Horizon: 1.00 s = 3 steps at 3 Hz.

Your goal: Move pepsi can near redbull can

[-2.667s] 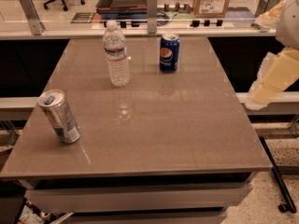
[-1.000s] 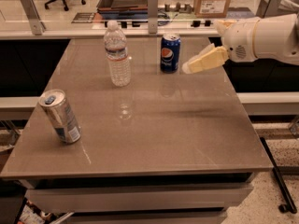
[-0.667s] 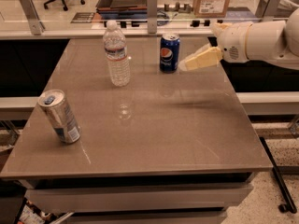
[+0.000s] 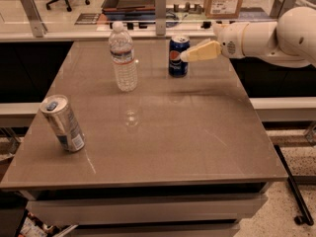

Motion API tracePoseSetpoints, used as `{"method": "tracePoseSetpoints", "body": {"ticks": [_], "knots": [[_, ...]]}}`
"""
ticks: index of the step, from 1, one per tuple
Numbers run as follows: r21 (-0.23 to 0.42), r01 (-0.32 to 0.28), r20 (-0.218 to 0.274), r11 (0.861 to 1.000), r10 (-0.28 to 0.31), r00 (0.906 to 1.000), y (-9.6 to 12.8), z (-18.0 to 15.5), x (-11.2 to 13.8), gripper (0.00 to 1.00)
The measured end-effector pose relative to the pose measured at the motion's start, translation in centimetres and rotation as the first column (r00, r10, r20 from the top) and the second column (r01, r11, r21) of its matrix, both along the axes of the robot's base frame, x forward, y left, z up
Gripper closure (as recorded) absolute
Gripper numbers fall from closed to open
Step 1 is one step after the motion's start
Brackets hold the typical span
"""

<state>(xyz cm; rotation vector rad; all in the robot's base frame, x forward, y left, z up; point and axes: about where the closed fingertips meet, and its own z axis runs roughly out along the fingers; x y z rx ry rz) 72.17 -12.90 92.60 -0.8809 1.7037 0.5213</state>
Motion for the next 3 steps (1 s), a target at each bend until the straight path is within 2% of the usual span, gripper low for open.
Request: {"method": "tracePoseSetpoints", "body": {"ticks": [1, 2, 3], "knots": [[0.002, 0.0, 0.0, 1.0, 0.0, 1.0, 0.0, 0.0, 0.1, 0.0], [0.043, 0.024, -0.006, 0.999, -0.024, 0.9997, -0.1, -0.5, 0.9, 0.0], [0.099, -0.005, -0.013, 0.995, 0.007, 0.9999, 1.8, -1.4, 2.0, 0.0]]}}
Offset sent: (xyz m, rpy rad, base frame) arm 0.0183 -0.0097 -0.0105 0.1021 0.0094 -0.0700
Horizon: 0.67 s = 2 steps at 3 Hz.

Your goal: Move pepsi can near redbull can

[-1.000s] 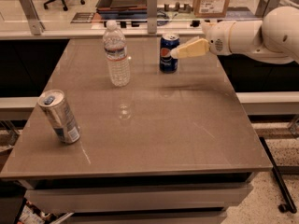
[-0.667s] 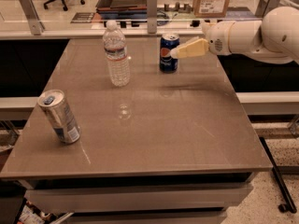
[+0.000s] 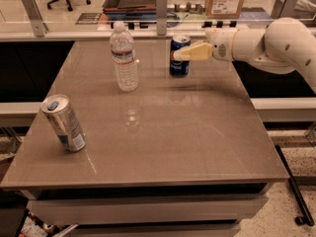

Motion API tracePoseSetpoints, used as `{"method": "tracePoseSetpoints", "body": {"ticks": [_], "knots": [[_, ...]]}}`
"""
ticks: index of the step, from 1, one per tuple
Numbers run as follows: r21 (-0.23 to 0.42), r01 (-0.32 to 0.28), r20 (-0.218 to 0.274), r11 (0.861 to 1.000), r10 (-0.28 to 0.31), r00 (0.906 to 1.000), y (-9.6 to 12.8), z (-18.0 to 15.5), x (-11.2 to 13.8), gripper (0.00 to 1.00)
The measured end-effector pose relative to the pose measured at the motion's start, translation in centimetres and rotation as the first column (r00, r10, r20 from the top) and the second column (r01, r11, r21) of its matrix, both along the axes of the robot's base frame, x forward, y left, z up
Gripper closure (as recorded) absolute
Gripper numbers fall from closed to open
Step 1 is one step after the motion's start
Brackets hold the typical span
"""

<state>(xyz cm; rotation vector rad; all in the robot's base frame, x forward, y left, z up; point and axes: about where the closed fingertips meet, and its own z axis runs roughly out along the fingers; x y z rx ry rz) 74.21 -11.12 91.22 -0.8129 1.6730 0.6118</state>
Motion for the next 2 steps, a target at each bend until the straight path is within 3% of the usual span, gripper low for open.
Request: {"method": "tracePoseSetpoints", "body": {"ticks": [1, 2], "knots": [[0.041, -0.045, -0.003, 0.998, 0.046, 0.999, 2.46, -0.69, 0.82, 0.0], [0.039, -0.045, -0.004, 0.998, 0.046, 0.9989, 2.53, -0.7, 0.78, 0.18]]}}
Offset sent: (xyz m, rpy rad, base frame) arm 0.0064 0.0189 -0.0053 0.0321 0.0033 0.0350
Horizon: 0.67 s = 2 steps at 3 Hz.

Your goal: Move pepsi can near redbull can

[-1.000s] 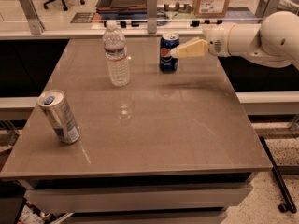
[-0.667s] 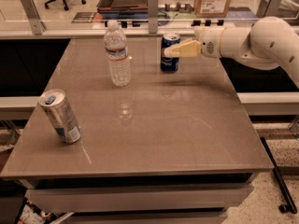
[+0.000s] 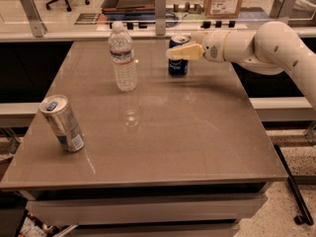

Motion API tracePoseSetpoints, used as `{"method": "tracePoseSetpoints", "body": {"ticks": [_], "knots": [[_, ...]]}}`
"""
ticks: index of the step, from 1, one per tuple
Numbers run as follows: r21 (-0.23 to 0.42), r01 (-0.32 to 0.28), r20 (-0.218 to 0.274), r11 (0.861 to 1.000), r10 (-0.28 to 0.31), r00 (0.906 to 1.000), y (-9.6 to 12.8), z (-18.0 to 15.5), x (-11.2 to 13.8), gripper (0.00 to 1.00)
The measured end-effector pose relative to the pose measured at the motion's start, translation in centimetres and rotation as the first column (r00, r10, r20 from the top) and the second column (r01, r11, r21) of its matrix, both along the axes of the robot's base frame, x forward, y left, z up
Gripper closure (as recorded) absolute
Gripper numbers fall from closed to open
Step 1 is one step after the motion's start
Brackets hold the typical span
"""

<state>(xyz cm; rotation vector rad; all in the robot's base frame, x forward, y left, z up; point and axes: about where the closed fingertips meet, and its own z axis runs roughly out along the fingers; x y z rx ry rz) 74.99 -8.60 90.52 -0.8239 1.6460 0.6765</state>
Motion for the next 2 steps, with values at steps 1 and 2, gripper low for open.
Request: {"method": "tracePoseSetpoints", "body": {"ticks": [1, 2], "knots": [[0.001, -0.005, -0.001, 1.0, 0.005, 1.0, 0.37, -0.06, 0.02, 0.41], [0.002, -0.01, -0.002, 1.0, 0.01, 0.9999, 0.71, -0.13, 0.03, 0.65]]}}
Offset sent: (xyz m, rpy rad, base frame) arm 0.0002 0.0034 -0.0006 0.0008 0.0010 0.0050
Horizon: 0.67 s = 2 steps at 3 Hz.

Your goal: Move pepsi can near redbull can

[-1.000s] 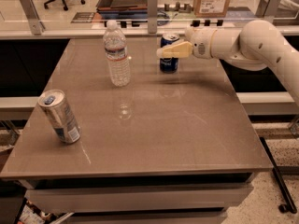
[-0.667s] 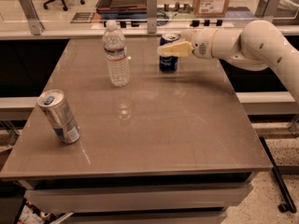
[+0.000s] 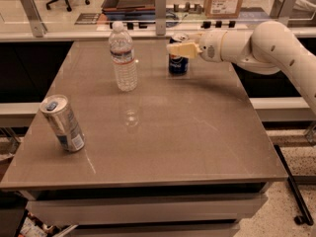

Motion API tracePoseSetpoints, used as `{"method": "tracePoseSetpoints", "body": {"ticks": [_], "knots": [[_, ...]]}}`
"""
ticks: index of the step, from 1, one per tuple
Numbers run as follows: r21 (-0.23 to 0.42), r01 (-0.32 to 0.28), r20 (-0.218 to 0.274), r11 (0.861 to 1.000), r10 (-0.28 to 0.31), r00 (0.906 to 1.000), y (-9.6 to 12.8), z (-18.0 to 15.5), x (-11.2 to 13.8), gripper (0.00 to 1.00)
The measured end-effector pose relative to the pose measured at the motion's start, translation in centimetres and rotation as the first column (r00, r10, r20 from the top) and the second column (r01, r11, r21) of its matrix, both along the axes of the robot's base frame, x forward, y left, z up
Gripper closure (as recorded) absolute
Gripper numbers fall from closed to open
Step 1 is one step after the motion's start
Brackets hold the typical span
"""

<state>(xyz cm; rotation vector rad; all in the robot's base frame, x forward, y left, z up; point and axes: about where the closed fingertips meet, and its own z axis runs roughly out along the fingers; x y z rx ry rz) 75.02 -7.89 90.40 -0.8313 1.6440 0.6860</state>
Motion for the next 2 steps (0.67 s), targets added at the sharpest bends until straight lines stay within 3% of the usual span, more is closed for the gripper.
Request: {"method": "tracePoseSetpoints", "body": {"ticks": [1, 2], "knots": [[0.001, -0.005, -0.001, 1.0, 0.005, 1.0, 0.32, -0.06, 0.01, 0.88], [0.001, -0.009, -0.002, 1.0, 0.009, 1.0, 0.61, -0.11, 0.01, 1.0]]}}
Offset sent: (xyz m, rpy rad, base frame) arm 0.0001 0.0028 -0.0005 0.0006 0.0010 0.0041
